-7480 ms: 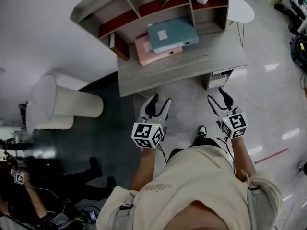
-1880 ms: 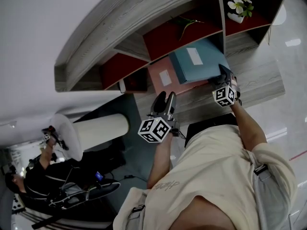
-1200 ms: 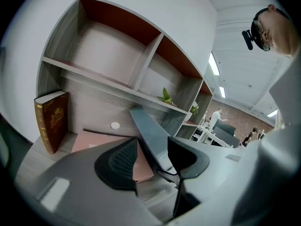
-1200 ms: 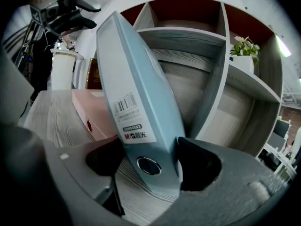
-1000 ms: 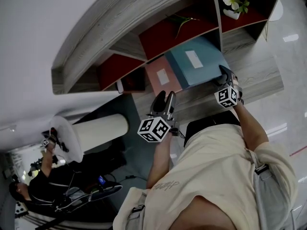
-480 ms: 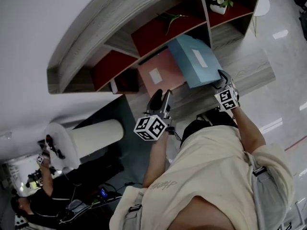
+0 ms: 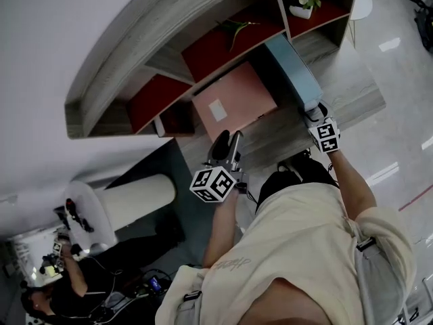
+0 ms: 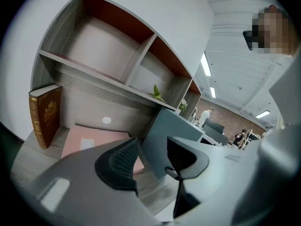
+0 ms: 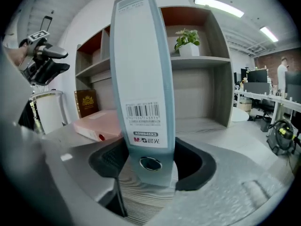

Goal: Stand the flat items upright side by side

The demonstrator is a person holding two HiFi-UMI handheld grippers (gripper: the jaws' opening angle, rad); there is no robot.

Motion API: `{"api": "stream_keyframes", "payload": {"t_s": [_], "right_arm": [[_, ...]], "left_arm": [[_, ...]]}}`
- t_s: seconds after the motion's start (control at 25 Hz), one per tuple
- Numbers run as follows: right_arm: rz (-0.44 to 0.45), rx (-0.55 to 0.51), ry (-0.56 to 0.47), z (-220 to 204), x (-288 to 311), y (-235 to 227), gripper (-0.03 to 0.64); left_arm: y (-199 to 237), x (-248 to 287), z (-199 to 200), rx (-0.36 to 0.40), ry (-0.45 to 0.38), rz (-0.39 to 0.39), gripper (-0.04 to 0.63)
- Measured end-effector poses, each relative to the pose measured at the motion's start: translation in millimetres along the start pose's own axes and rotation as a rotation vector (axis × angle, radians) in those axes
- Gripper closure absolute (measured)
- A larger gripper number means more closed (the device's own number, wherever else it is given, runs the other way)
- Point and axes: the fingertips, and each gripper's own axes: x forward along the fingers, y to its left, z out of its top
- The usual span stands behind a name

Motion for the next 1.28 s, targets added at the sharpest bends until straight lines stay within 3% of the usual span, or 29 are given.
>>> {"api": "stream_keyframes", "payload": {"t_s": [0.68, 1.08, 1.28], "right_arm": [[-0.006, 0.075, -0.018, 19.7, 39.0, -18.5, 0.314], [-0.030, 0.115, -0.069, 27.2, 60.3, -23.3, 0.301], [-0.024, 0.048, -0.013, 28.3, 59.5, -23.8, 0.294]], "left_arm": [[11.1, -1.1, 12.7, -0.017, -0.052, 0.082, 0.379], [24.8, 1.6, 4.2, -0.036, -0.030, 0.137, 0.379], [22.1, 8.8, 9.3, -0.014, -0.034, 0.135, 0.379]]}}
